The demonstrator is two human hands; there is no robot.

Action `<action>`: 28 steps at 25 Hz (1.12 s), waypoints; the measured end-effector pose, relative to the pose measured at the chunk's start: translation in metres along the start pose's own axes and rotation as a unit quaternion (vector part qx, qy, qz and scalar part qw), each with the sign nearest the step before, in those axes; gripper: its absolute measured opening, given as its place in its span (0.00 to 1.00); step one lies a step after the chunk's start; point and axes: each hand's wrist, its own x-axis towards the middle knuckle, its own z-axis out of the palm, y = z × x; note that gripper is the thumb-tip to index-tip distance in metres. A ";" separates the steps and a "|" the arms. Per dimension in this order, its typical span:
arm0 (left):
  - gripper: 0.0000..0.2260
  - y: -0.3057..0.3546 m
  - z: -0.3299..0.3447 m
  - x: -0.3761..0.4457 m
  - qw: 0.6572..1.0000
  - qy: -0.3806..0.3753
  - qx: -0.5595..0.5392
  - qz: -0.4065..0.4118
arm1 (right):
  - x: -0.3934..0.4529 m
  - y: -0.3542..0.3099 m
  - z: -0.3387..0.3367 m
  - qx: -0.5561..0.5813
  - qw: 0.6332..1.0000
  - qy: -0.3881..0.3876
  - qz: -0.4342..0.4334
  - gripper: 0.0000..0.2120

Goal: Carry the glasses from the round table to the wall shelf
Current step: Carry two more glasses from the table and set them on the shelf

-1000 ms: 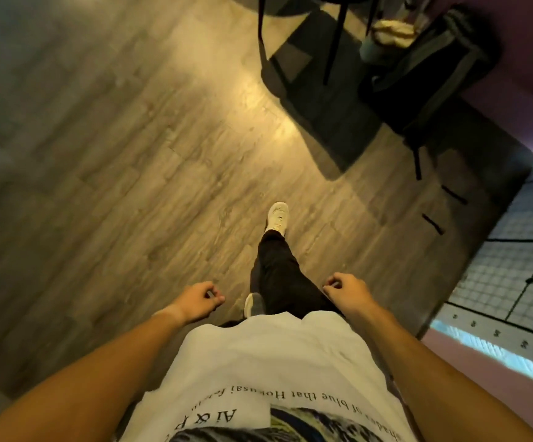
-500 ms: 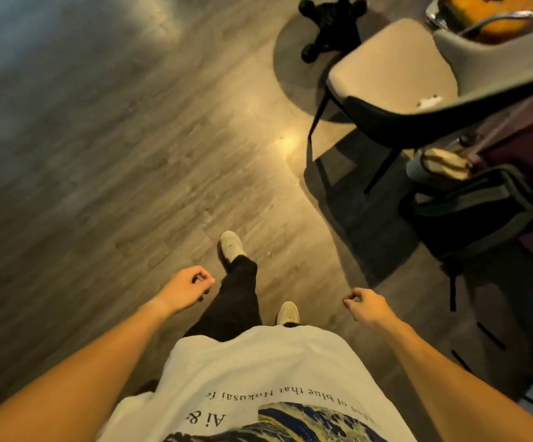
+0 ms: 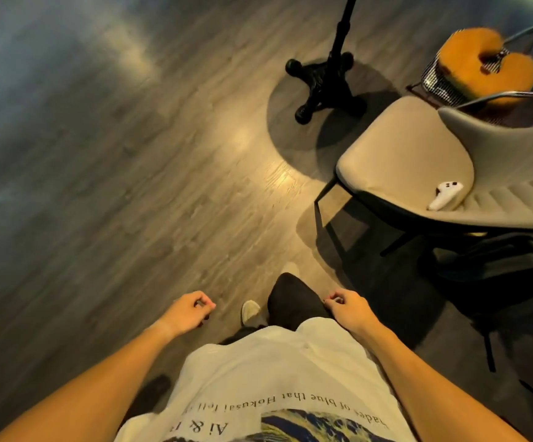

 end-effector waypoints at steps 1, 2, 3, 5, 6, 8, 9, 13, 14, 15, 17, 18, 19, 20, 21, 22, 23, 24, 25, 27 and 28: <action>0.06 0.014 -0.019 0.017 1.000 -0.005 0.008 -0.006 | 0.016 -0.018 -0.006 0.017 1.000 0.001 0.009 0.06; 0.06 0.030 -0.037 0.031 1.000 -0.007 0.012 -0.014 | 0.032 -0.035 -0.013 0.029 0.999 0.003 0.020 0.06; 0.06 0.049 -0.057 0.052 1.000 -0.012 0.015 -0.023 | 0.053 -0.053 -0.023 0.040 0.999 0.003 0.035 0.06; 0.06 0.091 -0.098 0.094 0.999 -0.018 0.021 -0.033 | 0.098 -0.092 -0.050 0.061 0.996 -0.006 0.060 0.06; 0.06 0.118 -0.121 0.113 0.999 -0.014 0.019 -0.037 | 0.119 -0.114 -0.067 0.068 0.995 -0.010 0.069 0.07; 0.06 0.179 -0.166 0.148 1.000 -0.003 0.019 -0.022 | 0.157 -0.158 -0.108 0.079 0.994 -0.003 0.074 0.07; 0.06 0.210 -0.186 0.164 1.000 -0.001 0.019 -0.005 | 0.172 -0.181 -0.130 0.081 0.994 0.001 0.072 0.07; 0.06 0.335 -0.264 0.225 0.998 0.016 0.023 0.062 | 0.239 -0.270 -0.210 0.100 0.994 0.034 0.041 0.08; 0.06 0.361 -0.280 0.243 0.997 0.012 0.029 0.070 | 0.255 -0.292 -0.227 0.104 0.993 0.041 0.034 0.08; 0.06 0.385 -0.294 0.263 0.997 0.004 0.035 0.074 | 0.272 -0.314 -0.242 0.109 0.992 0.053 0.034 0.07; 0.06 0.430 -0.322 0.299 0.995 -0.014 0.051 0.084 | 0.303 -0.354 -0.269 0.124 0.989 0.068 0.033 0.07; 0.06 0.450 -0.335 0.316 0.994 -0.018 0.060 0.089 | 0.315 -0.370 -0.280 0.131 0.989 0.067 0.033 0.07; 0.06 0.475 -0.350 0.337 0.992 -0.020 0.073 0.098 | 0.330 -0.389 -0.292 0.142 0.987 0.070 0.037 0.07; 0.07 0.503 -0.366 0.355 0.990 -0.024 0.088 0.110 | 0.342 -0.407 -0.303 0.154 0.984 0.076 0.044 0.07; 0.07 0.531 -0.381 0.370 0.987 -0.030 0.100 0.122 | 0.351 -0.426 -0.315 0.164 0.982 0.082 0.051 0.07; 0.07 0.562 -0.397 0.382 0.983 -0.038 0.113 0.136 | 0.359 -0.445 -0.326 0.175 0.979 0.089 0.052 0.07; 0.07 0.593 -0.410 0.394 0.979 -0.048 0.128 0.151 | 0.366 -0.463 -0.339 0.187 0.976 0.101 0.050 0.07; 0.07 0.624 -0.421 0.405 0.973 -0.058 0.147 0.167 | 0.374 -0.477 -0.353 0.203 0.971 0.114 0.049 0.07; 0.07 0.655 -0.429 0.416 0.966 -0.069 0.168 0.184 | 0.382 -0.489 -0.368 0.221 0.966 0.125 0.049 0.06; 0.07 0.711 -0.438 0.430 0.952 -0.083 0.199 0.219 | 0.394 -0.508 -0.393 0.248 0.958 0.133 0.046 0.07; 0.06 0.739 -0.436 0.437 0.944 -0.085 0.213 0.237 | 0.403 -0.513 -0.407 0.260 0.955 0.138 0.042 0.07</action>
